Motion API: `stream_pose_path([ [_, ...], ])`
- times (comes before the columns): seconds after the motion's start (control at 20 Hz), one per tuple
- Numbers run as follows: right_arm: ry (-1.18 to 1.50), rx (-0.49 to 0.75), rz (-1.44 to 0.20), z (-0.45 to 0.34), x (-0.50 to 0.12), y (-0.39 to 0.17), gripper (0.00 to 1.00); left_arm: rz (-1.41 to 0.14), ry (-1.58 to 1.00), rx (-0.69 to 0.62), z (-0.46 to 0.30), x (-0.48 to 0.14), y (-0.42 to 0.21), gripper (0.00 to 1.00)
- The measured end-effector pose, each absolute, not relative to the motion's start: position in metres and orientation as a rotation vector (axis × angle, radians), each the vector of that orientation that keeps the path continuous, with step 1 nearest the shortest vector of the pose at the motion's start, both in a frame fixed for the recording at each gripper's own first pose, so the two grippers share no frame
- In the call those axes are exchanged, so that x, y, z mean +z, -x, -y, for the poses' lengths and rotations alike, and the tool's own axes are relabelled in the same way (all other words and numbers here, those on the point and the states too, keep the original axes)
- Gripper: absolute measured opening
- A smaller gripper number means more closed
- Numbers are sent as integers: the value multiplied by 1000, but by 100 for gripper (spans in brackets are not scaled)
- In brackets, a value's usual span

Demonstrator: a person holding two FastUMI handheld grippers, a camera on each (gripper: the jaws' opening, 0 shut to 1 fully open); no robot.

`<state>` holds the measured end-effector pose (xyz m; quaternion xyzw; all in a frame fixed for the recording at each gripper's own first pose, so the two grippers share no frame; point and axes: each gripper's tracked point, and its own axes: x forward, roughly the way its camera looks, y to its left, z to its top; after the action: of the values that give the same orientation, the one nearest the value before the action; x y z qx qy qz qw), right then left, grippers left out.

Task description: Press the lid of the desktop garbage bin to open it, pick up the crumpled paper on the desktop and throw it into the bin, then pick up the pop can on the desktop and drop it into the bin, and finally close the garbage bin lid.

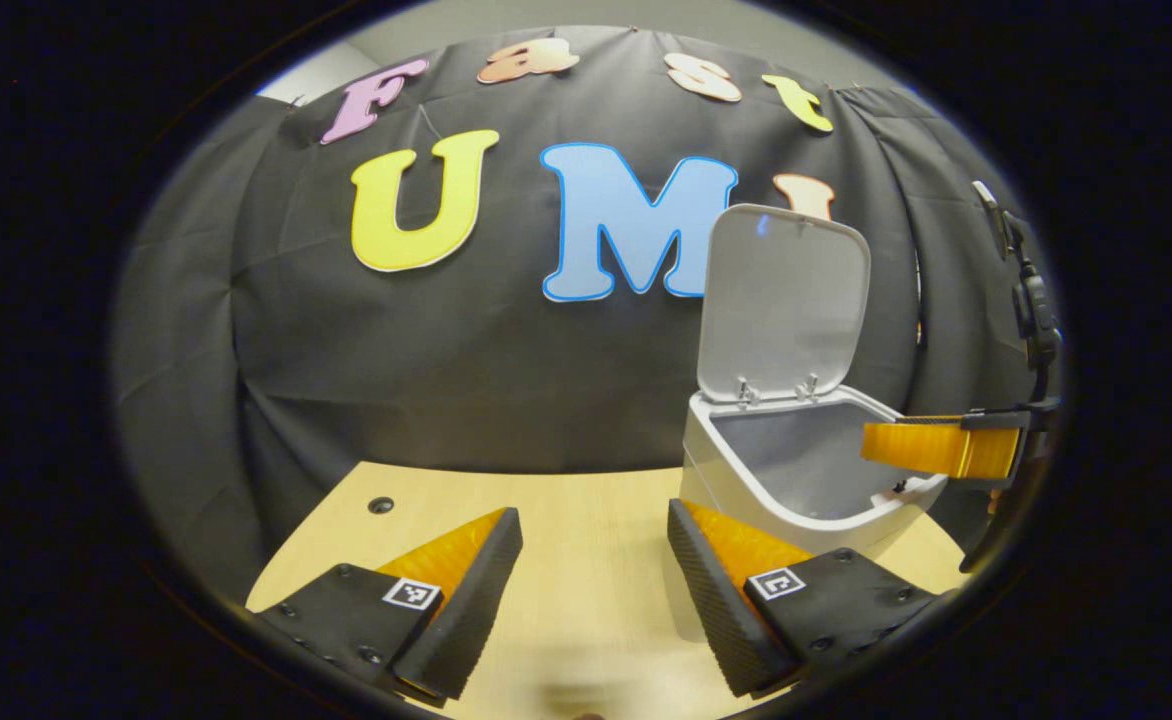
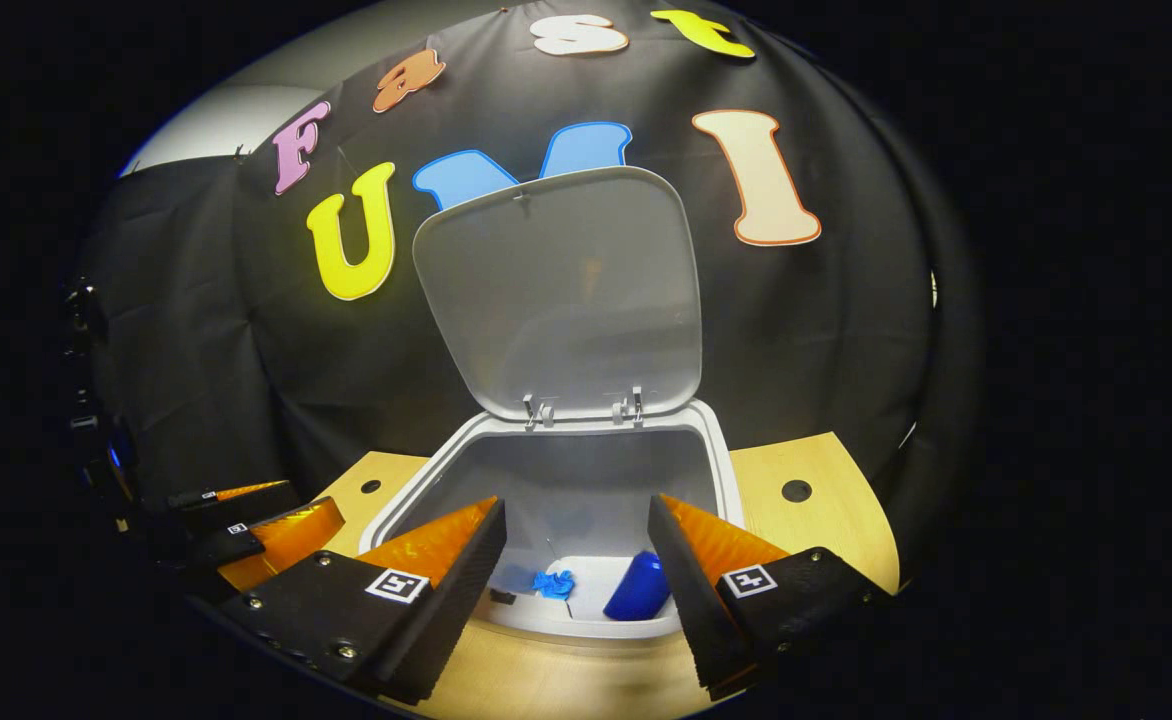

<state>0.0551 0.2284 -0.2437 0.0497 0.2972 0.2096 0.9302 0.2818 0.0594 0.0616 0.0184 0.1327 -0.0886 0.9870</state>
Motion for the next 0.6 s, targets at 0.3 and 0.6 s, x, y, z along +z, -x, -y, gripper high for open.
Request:
stream_pose_path([
  [0.3,-97,432,-603,-229,-245,-56,91,-264,-42,-180,-59,63,-280,100],
  [0.6,-86,417,-594,-223,-242,-59,91,-260,-46,-185,-58,65,-278,100],
])
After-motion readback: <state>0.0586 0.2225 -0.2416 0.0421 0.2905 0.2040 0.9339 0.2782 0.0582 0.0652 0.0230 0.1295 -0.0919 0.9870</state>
